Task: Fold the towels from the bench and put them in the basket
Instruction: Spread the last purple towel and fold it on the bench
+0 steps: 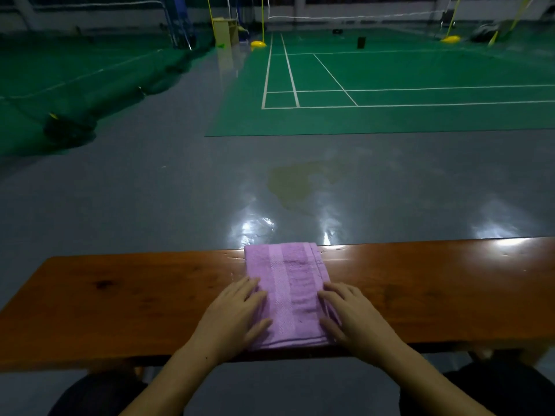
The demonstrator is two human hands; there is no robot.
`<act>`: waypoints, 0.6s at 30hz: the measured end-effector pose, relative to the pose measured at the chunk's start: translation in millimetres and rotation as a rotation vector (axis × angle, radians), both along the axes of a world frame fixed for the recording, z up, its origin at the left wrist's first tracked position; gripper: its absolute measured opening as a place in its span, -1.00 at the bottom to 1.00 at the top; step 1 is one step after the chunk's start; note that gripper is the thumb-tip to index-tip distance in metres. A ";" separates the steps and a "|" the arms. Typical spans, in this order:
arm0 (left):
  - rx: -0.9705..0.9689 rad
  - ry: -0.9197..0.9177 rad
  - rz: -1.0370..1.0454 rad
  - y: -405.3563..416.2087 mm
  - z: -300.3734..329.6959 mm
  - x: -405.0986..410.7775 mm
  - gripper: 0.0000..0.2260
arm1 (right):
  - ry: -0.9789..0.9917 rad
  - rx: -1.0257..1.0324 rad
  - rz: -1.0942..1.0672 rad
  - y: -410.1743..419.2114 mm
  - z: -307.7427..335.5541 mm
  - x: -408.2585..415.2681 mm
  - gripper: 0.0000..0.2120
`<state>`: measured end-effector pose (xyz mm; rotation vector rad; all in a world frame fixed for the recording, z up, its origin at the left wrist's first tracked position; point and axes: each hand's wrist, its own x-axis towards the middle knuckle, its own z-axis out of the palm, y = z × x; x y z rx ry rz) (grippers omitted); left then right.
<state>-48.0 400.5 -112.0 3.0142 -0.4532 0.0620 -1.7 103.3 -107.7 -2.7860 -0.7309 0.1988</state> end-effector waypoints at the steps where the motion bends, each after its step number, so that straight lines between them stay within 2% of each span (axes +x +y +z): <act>1: -0.079 0.016 -0.009 3.2 7.3 -8.6 -0.47 | 0.014 0.047 -0.010 -3.5 4.4 -5.0 -0.50; 3: -0.196 0.089 -0.006 8.5 18.5 -24.8 -0.49 | 0.029 0.078 -0.013 -6.2 7.2 -13.5 -0.57; 7: -0.201 0.071 -0.018 6.2 20.1 -33.1 -0.55 | 0.015 0.005 0.016 -1.0 7.0 -16.4 -0.57; 13: -0.145 0.026 0.035 5.2 9.7 -17.2 -0.55 | -0.016 -0.024 0.027 2.3 9.3 -9.3 -0.54; 18: -0.017 -0.039 0.020 0.8 7.4 -8.9 -0.73 | -0.112 -0.059 0.025 8.7 4.3 0.9 -0.62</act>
